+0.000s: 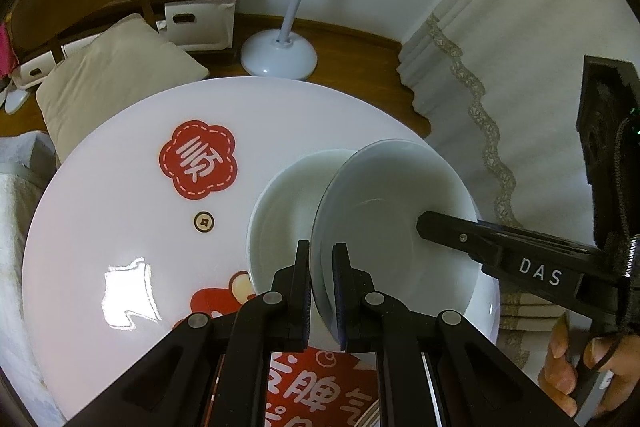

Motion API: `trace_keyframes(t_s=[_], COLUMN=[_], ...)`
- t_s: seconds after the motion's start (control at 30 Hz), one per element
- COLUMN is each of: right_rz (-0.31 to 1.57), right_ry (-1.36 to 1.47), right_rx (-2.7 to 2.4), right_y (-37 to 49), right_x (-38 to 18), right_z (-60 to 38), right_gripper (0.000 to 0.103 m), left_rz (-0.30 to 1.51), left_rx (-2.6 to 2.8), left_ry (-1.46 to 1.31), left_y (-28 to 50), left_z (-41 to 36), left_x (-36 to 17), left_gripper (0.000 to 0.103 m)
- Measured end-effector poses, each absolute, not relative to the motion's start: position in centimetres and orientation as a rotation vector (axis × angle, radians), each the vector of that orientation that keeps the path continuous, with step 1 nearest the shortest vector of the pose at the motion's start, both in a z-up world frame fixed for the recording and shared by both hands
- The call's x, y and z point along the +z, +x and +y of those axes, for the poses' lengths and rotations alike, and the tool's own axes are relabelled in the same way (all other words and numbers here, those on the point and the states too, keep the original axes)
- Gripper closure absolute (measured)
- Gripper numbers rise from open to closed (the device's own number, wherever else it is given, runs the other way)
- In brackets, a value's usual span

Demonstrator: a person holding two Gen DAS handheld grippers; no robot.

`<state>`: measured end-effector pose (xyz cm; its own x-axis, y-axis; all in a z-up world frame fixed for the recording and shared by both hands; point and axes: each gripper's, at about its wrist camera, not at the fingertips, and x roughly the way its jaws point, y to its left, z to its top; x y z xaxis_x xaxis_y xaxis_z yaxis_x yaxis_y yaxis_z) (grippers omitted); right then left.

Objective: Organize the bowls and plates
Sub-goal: 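Carry the held bowl with both grippers and lower it into another white bowl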

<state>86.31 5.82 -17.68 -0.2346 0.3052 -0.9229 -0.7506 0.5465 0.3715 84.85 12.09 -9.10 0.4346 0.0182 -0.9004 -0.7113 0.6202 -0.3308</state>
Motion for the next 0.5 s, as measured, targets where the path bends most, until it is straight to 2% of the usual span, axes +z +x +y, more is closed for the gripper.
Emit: trace_keyframes(t_s=[0.5], right_rz=[1.549], right_ry=[-0.387], right_rx=[0.995], right_y=[86.0], right_x=[-19.5], right_z=[6.5], right_gripper=[0.086], left_rz=[1.059], left_rx=[0.536], left_ry=[-0.831], left_y=[84.4], left_z=[12.7], left_x=[-10.5], left_gripper=[0.097])
